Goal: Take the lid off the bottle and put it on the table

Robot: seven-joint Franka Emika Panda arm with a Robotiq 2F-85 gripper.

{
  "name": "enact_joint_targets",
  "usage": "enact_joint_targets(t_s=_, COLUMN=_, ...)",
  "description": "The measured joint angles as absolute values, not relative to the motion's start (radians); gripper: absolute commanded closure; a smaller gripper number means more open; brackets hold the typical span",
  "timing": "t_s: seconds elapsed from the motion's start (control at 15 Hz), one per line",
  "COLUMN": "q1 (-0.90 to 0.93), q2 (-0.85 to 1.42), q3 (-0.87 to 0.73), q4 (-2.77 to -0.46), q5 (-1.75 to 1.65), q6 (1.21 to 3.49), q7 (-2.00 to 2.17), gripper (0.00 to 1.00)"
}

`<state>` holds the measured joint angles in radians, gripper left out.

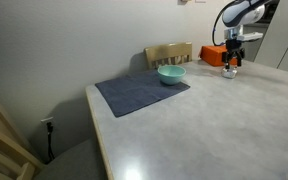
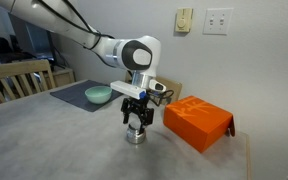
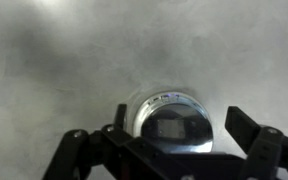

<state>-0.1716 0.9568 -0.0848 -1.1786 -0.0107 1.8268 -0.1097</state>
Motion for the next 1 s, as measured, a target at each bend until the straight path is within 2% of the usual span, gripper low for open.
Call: enact_joint_targets(t_s=1.0, q1=-0.182, q2=0.973, q3=-0.085, q4=-1.129, q5=-0.011, q6=1.813, q7=-0.110, gripper=0.00)
